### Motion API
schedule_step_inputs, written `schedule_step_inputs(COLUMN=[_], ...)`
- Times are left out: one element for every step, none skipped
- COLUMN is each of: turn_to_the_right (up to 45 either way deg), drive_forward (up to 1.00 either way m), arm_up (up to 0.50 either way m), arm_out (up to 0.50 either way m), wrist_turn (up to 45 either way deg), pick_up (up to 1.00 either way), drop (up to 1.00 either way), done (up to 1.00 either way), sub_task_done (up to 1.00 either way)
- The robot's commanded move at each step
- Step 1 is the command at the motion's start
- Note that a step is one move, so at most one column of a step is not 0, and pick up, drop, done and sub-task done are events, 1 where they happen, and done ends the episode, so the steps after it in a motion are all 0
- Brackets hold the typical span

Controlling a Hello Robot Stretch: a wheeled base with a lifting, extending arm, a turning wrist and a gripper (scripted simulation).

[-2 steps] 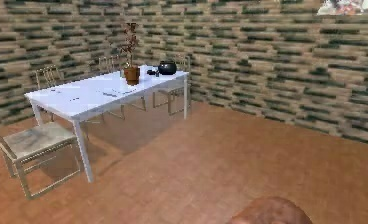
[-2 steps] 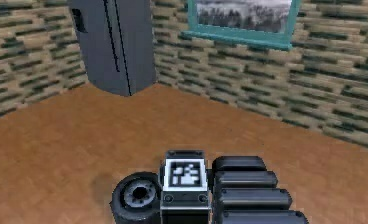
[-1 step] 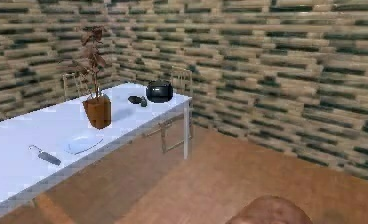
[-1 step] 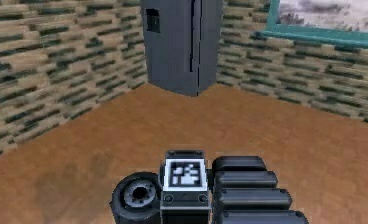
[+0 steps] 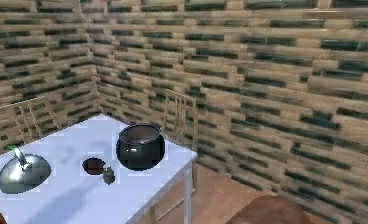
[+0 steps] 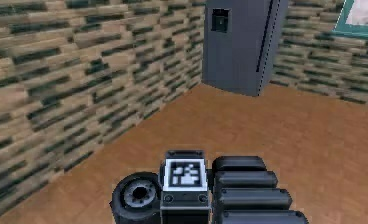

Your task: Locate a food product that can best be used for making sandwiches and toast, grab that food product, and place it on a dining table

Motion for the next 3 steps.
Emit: schedule_step_inputs(turn_to_the_right=[45.0, 45.0, 45.0], drive_forward=[0.0, 0.0, 0.0], arm_up=[0.0, 0.0, 0.0], arm_out=[0.0, 0.0, 0.0], wrist_turn=[0.0, 0.0, 0.0], pick_up=[0.0, 0.0, 0.0], drop=[0.0, 0.0, 0.0], done=[0.0, 0.0, 0.0], sub_task_done=[0.0, 0.0, 0.0])
